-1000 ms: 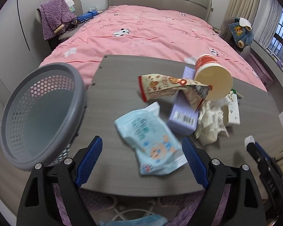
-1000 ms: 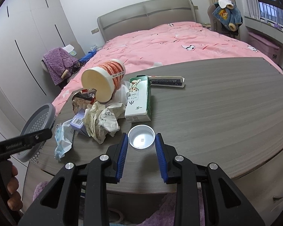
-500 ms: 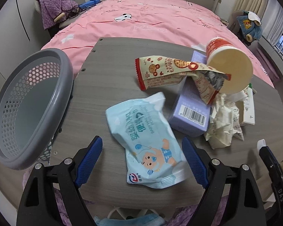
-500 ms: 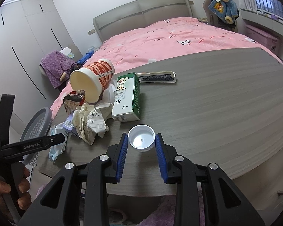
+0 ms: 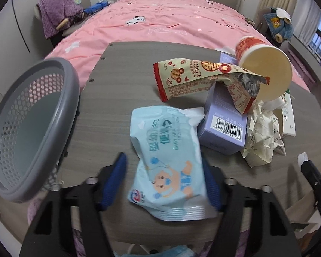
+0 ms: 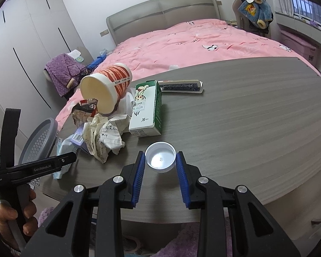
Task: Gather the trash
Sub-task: 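Reach the left tool to the blue wet-wipes pack and grasp it while the right holds the lid, then carry the wipes pack and lid with both tools over the grey wastebasket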
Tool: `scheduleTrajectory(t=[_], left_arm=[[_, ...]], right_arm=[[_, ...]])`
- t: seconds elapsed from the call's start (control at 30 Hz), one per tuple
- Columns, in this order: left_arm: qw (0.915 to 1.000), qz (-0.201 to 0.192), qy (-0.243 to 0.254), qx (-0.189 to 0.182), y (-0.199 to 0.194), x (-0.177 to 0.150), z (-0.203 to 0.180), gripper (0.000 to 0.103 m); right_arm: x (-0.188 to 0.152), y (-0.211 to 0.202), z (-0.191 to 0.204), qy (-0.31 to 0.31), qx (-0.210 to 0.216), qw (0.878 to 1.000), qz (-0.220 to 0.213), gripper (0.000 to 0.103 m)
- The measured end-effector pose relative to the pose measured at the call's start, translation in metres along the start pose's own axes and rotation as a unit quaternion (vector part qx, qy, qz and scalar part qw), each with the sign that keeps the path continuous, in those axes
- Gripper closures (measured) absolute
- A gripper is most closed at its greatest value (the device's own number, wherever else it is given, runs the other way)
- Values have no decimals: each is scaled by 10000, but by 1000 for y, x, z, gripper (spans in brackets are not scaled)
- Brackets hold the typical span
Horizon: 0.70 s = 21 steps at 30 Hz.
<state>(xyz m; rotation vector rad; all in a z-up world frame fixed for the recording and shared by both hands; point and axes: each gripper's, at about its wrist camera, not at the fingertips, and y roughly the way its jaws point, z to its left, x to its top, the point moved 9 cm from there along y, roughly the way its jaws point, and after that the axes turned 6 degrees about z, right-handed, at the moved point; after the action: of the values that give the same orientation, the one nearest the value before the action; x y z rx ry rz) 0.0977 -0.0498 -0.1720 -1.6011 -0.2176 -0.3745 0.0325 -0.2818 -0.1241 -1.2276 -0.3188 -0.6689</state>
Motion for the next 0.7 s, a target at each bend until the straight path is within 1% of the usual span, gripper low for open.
scheduleTrajectory(t=[0.03, 0.13, 0.27, 0.53, 0.7], left_arm=[[10000, -6, 34, -3, -1, 1, 0, 51], [9999, 9, 46, -122, -2, 1, 0, 52], [9999, -66, -32, -100, -7, -1, 8, 53], [9989, -457, -103, -12, -36, -1, 27, 53], [9973, -717, -126, 55, -56, -5, 42, 52]], right_arm=[[0, -1, 1, -2, -9, 10000, -10, 73], [0, -3, 4, -21, -19, 10000, -25, 73], [1, -5, 8, -87, -40, 9999, -35, 73], [3, -14, 26, -255, -67, 9996, -125, 73], [4, -18, 50, -438, -23, 9989, -150, 73]])
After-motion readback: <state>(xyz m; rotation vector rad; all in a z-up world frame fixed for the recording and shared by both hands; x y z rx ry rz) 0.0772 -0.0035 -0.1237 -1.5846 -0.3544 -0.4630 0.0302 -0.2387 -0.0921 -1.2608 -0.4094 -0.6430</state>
